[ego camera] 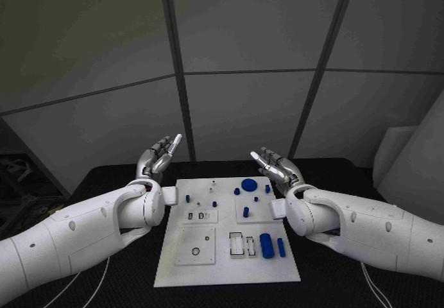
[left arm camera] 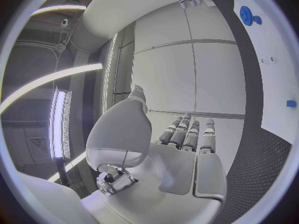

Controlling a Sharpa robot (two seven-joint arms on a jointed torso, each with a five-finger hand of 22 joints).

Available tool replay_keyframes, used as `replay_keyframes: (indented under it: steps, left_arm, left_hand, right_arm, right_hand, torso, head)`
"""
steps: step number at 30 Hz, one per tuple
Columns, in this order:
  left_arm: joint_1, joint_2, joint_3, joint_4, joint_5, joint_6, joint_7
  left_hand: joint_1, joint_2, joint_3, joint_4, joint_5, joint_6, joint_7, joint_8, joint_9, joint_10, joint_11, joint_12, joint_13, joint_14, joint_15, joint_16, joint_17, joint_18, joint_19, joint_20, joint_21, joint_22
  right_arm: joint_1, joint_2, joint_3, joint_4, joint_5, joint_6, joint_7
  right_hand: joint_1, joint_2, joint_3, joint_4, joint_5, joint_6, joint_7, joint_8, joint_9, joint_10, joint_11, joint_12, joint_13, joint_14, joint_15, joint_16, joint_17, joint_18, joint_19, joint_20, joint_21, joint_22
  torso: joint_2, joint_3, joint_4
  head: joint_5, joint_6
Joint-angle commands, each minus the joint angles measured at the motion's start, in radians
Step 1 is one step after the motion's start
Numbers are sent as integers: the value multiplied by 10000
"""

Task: Assemble the parts on the task board

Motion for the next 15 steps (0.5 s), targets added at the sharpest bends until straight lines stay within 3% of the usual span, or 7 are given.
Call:
replay_keyframes:
  steps: [1, 4, 8, 9, 11, 13, 15]
  left_arm:
    - [35, 41, 25, -86, 221, 863, 394]
    - [35, 41, 25, -86, 221, 863, 394]
    - [35, 41, 25, -86, 221, 863, 394]
    - [40, -253, 26, 22, 216, 1301, 338]
    - [41, -319, 25, 56, 216, 1368, 316]
    - [41, -371, 25, 84, 216, 1442, 295]
    - [41, -449, 25, 138, 216, 1513, 282]
  left_hand:
    - [507, 57, -17, 138, 60, 209, 121, 47, 30, 216, 74, 123, 33, 148, 75, 60, 24, -270, 133, 174, 127, 47]
    - [517, 105, -24, 136, 59, 237, 158, 50, 33, 278, 110, 169, 42, 184, 104, 66, 28, -272, 154, 185, 149, 57]
    - [542, 179, -49, 124, 57, 322, 236, 62, 43, 393, 187, 260, 54, 273, 167, 77, 38, -276, 211, 209, 197, 80]
    - [560, 202, -56, 118, 58, 372, 263, 69, 49, 432, 212, 291, 57, 316, 191, 83, 43, -278, 240, 223, 217, 90]
    - [623, 264, -77, 99, 60, 517, 336, 88, 67, 567, 285, 381, 69, 444, 261, 96, 55, -282, 320, 270, 276, 118]
    - [706, 326, -94, 68, 62, 699, 418, 115, 91, 768, 371, 491, 87, 635, 346, 121, 74, -285, 434, 334, 348, 154]
    - [928, 454, -116, -60, 71, 1313, 628, 222, 180, 1359, 586, 760, 138, 1225, 558, 211, 133, -293, 731, 533, 521, 239]
  right_arm:
    - [35, 125, 45, -260, -1025, 1908, -905]
    - [40, 207, 73, -422, -1214, 2297, -1102]
    - [43, 246, 87, -500, -1306, 2486, -1198]
    - [164, 51, 89, -553, -2201, 1410, -841]
    - [180, 46, 90, -599, -2562, 1191, -771]
    - [191, 37, 91, -635, -2881, 1057, -715]
    - [221, 13, 93, -677, -3378, 892, -649]
  right_hand:
    - [708, 188, -9, -93, 85, 485, 921, 132, 60, 446, 238, 113, 69, 425, 197, 99, 61, 354, 197, 198, 178, 121]
    - [1035, 243, -42, -419, 113, 1217, 998, 277, 141, 1224, 327, 225, 148, 1184, 270, 224, 140, 369, 691, 204, 481, 342]
    - [1723, 217, -52, -1137, 145, 2916, 1080, 628, 298, 3230, 420, 516, 298, 3195, 328, 560, 293, 337, 1902, 206, 1196, 796]
    - [1910, 192, -37, -1329, 151, 3422, 1091, 746, 350, 3770, 429, 606, 342, 3709, 339, 655, 335, 342, 2242, 217, 1389, 911]
    - [2224, 155, -16, -1677, 178, 4385, 1102, 954, 434, 4824, 475, 757, 405, 4794, 369, 838, 406, 319, 3167, 226, 1897, 1203]
    - [2474, 97, 23, -1943, 483, 5243, 1134, 1163, 519, 5856, 537, 949, 483, 5907, 421, 1073, 498, 279, 4256, 205, 2480, 1528]
    - [2686, 59, 82, -2190, 794, 6201, 1105, 1379, 600, 7083, 521, 1155, 554, 7018, 418, 1293, 566, 283, 4816, 227, 2763, 1606]
  torso:
    - [3, 0, 2]
    - [3, 0, 2]
    - [3, 0, 2]
    - [73, -33, 20]
    - [80, -34, 9]
    - [84, -37, 1]
    - [109, -36, 2]
  head:
    - [0, 0]
    - [0, 0]
    - [0, 0]
    - [-2, -119]
    - [1, -154]
    - [12, -170]
    - [33, -197]
